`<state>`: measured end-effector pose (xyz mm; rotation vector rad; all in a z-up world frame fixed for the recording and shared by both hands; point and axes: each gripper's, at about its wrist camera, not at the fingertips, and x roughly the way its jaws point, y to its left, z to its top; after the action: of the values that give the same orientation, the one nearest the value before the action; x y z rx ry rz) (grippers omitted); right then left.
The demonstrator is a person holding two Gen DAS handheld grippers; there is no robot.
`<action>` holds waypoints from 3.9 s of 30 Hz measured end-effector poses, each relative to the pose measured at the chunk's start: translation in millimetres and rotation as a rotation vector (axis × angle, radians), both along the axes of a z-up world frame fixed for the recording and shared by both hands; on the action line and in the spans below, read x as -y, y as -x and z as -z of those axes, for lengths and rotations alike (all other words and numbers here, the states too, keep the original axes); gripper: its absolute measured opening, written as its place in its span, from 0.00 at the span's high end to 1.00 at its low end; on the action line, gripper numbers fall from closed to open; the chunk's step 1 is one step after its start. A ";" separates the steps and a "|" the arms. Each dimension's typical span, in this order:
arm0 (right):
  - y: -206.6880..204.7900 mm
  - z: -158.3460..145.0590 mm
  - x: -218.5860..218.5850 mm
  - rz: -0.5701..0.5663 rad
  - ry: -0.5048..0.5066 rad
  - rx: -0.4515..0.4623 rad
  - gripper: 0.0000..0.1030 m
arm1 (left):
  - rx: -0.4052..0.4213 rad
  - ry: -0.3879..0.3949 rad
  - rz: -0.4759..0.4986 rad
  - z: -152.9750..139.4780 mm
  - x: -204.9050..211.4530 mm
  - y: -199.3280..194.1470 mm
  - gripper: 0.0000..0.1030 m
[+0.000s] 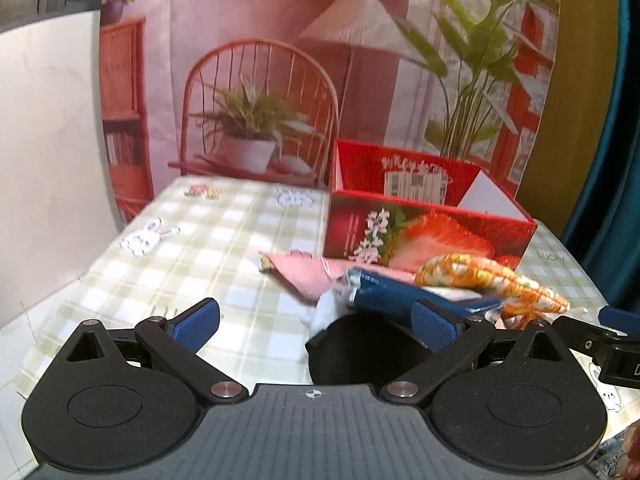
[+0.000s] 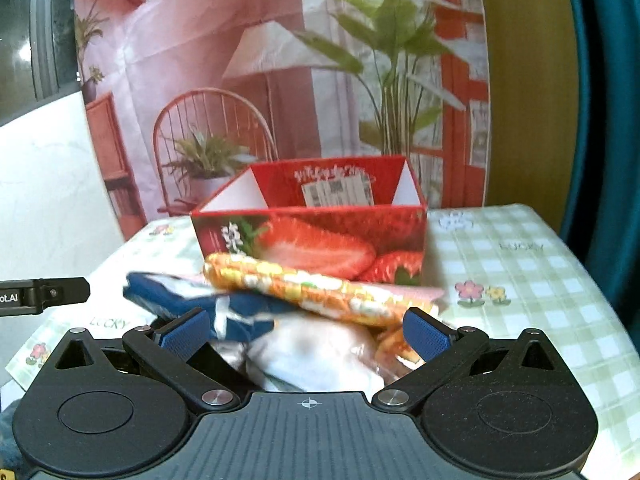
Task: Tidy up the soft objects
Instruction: 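Move both grippers down to the pile toward the black eye mask, then close the left gripper on the black eye mask while the right gripper also closes on it, then lift the black eye mask with both grippers and carry it over the red box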
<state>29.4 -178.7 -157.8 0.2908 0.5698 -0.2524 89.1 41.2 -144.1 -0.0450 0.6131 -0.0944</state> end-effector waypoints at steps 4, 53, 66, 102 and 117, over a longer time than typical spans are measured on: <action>-5.6 9.8 4.2 -0.018 -0.041 -0.039 0.00 | -0.019 0.001 0.021 11.7 -0.1 -3.8 0.00; -12.3 82.6 8.3 -0.146 -0.415 -0.286 0.33 | -0.171 0.261 0.113 72.2 -14.8 -66.4 0.15; -18.2 92.8 1.8 -0.186 -0.439 -0.335 0.33 | -0.211 0.160 0.194 92.3 5.2 -67.7 0.44; 4.6 49.3 30.2 -0.054 -0.168 -0.058 0.89 | -0.199 0.118 0.272 94.2 10.2 -60.4 0.55; 3.4 49.4 31.7 -0.059 -0.190 -0.044 0.89 | -0.186 0.136 0.356 94.3 18.1 -50.2 0.83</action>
<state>26.1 -210.4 -207.2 0.4519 0.6458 -0.1476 139.3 23.1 -238.4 -0.0761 0.7952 -0.4813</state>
